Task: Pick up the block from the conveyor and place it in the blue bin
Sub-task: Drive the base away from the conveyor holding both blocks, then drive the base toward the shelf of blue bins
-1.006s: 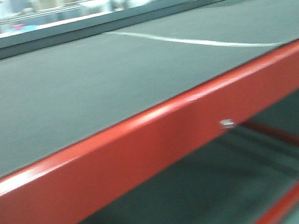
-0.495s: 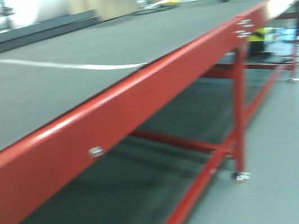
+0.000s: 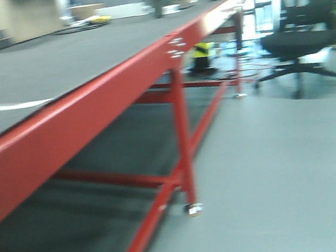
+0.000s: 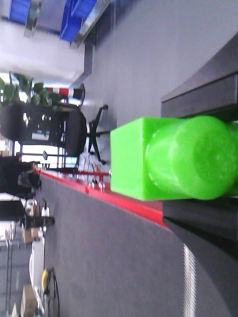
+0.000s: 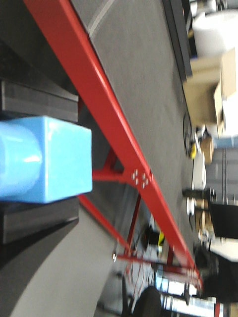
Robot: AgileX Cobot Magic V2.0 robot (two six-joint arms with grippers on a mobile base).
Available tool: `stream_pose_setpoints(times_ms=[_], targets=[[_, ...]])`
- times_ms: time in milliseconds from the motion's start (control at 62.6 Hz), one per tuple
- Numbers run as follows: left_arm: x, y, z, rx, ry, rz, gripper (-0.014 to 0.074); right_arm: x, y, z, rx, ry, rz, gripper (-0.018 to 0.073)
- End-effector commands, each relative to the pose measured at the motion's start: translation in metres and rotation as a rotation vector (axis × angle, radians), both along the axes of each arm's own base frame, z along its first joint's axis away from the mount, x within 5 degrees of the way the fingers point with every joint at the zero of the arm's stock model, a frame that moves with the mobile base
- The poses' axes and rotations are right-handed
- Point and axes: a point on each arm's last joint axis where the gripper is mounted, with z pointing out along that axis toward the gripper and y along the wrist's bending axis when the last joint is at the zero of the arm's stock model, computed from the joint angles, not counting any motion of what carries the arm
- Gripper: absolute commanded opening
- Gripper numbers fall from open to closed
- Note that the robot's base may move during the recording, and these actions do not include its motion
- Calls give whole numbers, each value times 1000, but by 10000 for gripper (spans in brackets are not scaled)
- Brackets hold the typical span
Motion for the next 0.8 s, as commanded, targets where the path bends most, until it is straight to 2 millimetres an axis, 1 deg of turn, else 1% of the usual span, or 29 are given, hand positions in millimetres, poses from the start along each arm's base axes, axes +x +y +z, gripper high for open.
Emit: stream_pose_setpoints(times_ms=[0,783], targets=[[-1,0,2,-1,-19,-6,-111,-1,-1,4,-4,-30,0,-151],[-1,0,2,-1,-19,-6,-111,-1,-1,4,-4,-30,0,-151]])
